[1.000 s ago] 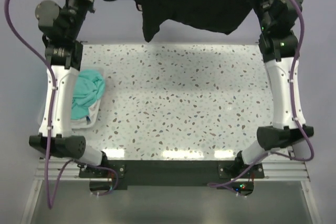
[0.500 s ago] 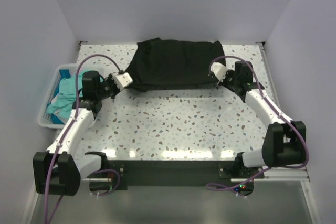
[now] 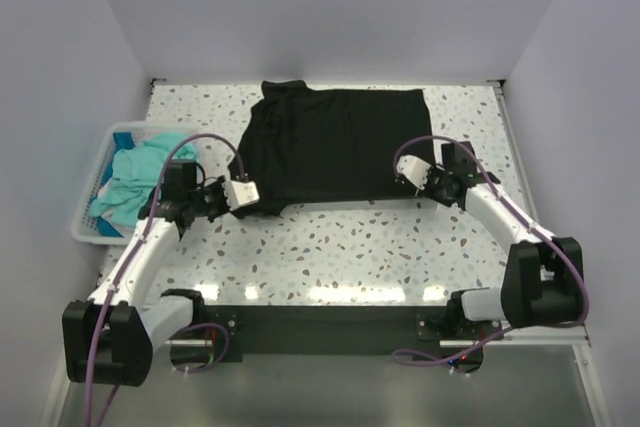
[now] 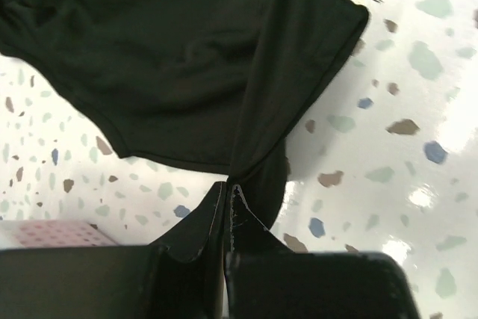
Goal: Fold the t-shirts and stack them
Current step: Flatten the tshirt out, then fold the tshirt
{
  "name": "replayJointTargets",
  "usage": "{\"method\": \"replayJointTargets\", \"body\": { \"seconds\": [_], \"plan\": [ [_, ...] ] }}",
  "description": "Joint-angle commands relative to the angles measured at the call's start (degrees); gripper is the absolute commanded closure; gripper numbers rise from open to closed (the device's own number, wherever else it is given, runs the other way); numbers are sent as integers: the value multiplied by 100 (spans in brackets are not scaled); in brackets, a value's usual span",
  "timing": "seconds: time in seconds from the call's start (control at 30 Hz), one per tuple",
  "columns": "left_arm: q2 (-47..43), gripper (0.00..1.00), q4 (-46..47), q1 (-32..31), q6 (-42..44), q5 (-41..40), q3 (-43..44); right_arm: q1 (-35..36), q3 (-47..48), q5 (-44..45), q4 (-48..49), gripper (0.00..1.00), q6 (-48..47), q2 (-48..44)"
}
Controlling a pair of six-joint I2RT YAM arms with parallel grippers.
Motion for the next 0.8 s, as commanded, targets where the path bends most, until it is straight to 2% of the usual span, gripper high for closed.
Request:
{"method": "replayJointTargets", "body": {
  "seconds": [0.0,0.17,0.37,0.47,0.53,0.67,0.77],
  "plan": [
    [-364,100,-1098,-27,832,290,-49,9,-201,65,-800,100,-410,-565],
    [-820,100,-2233,-62,1754,282,-216,0,-781,47,-1452,100,-797,-1328],
    [-1137,100,-3340,-203,2265,36,-331,0,-1239,126,-2147,100,-999,-1874],
    [-1086,100,-3527,-212,2363,9,-77,0,-1169,118,-2244,100,-930,-1972],
    [-884,100,-3405,-212,2206,9,213,0,-916,74,-2252,100,-816,-1692],
    [389,100,-3203,-264,1713,167,1319,0,-247,-67,-2375,100,-534,-857],
    [1259,100,-3018,-491,1423,-25,2155,0,227,-137,-2411,100,-437,-312]
  ]
}}
